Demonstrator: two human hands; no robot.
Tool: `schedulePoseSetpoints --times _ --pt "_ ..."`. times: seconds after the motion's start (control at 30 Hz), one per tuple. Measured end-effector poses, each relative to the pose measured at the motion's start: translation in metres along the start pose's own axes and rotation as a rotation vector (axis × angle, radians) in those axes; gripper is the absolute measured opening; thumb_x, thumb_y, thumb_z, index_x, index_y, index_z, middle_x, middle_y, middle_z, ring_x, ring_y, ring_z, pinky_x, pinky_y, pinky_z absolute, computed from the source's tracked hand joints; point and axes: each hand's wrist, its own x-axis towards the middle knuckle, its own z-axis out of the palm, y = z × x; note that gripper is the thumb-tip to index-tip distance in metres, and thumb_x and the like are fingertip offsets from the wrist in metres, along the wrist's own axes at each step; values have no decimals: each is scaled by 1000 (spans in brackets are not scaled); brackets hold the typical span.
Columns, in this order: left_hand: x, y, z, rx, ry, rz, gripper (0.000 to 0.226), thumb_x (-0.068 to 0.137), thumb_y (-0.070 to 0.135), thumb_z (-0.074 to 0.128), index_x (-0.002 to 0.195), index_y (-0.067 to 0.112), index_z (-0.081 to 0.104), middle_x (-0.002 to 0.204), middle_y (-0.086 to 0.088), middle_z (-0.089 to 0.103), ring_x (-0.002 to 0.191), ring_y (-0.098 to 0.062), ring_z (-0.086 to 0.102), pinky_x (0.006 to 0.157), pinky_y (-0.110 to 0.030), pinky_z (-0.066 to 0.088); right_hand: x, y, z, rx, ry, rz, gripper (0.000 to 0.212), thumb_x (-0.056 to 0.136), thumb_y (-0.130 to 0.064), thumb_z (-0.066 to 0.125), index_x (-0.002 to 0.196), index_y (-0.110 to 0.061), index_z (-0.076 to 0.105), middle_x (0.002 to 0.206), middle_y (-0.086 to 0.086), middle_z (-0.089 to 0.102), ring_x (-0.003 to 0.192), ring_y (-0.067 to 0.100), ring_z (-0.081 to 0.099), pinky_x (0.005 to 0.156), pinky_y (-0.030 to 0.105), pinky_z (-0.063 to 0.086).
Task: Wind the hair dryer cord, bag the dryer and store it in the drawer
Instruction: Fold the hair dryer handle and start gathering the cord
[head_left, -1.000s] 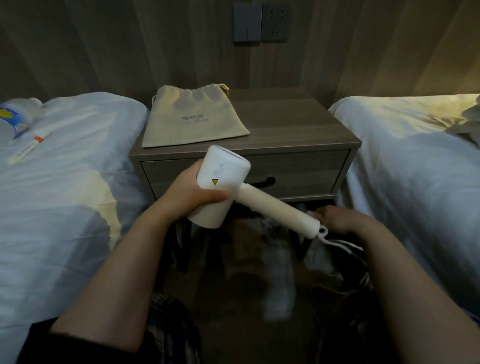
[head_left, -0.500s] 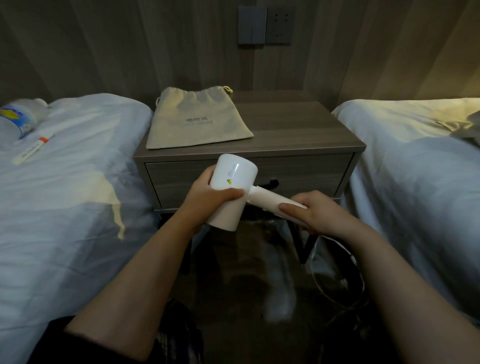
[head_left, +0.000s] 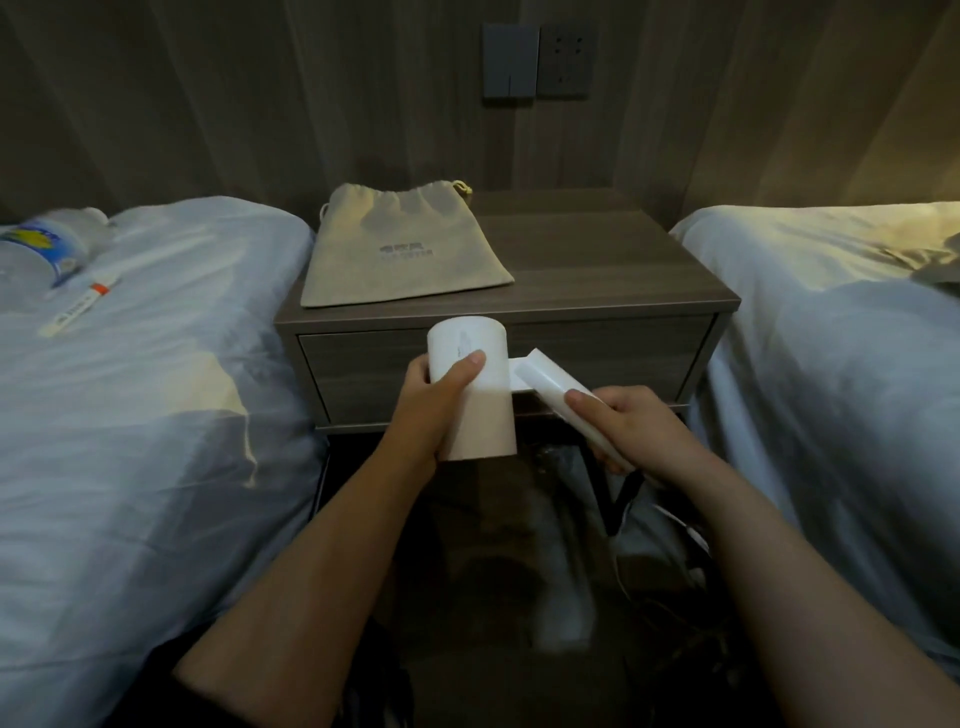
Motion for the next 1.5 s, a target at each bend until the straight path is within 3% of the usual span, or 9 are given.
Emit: schedulePoseSetpoints --times 0.33,0.53,0.7,0.83,0.97,1.07,1.2,1.33,1.5 --pt "-12 -2 5 -269 104 3 56 80 40 65 130 28 42 118 -7 56 97 -26 61 66 -38 54 -7 -4 4 -28 78 7 34 87 -45 54 72 -17 66 55 6 57 36 5 49 42 22 40" --pt "-15 -6 13 -366 121 18 55 81 41 63 129 31 40 120 -8 56 100 -27 61 80 -47 55 -13 -13 8 10 173 -24 37 89 -40 55 59 -19 59 52 4 54 34 4 47 40 20 39" --pt "-17 -17 23 -480 152 -111 68 80 46 63 137 33 28 119 -6 52 100 -26 58 87 -49 52 -12 -13 30 57 208 30 44 91 -44 49 70 -6 60 57 7 55 44 12 51 40 22 42" --pt "-6 -5 11 -155 -44 -50 69 82 41 63 140 22 30 121 -5 52 109 -25 54 92 -45 50 -7 -14 5 -5 251 40 41 89 -45 53 75 -9 66 54 4 55 37 5 50 39 20 41" --pt "0 2 -5 698 -163 549 81 71 37 75 140 29 32 136 4 42 123 -14 41 101 -37 41 -9 -9 -17 -310 279 -79 29 83 -48 59 80 -21 69 74 3 66 70 16 60 66 35 47" --pt "1 -4 -14 1116 -408 666 86 64 44 78 138 35 35 145 6 37 133 -16 32 111 -40 30 -12 -7 -29 -474 188 -114 24 79 -51 62 80 -28 68 76 -2 67 75 15 60 68 37 47" --pt "-4 -10 -11 1137 -589 594 84 60 37 82 133 32 40 137 9 43 123 -10 39 102 -29 35 -12 -10 -37 -493 49 -124 23 76 -51 65 80 -29 70 79 -4 70 75 9 62 71 36 49" --pt "-9 -10 -9 1144 -570 645 80 62 35 83 130 26 43 130 5 49 116 -11 48 92 -22 39 -9 -14 -38 -421 -22 -161 13 73 -46 70 77 -33 70 77 -10 69 75 4 62 67 29 47" --pt "-9 -1 -15 967 -542 652 75 61 37 83 126 31 46 118 10 51 105 -6 52 89 -21 45 3 -9 -44 -88 267 -171 30 85 -46 57 76 -23 73 77 3 72 72 16 64 69 28 44"
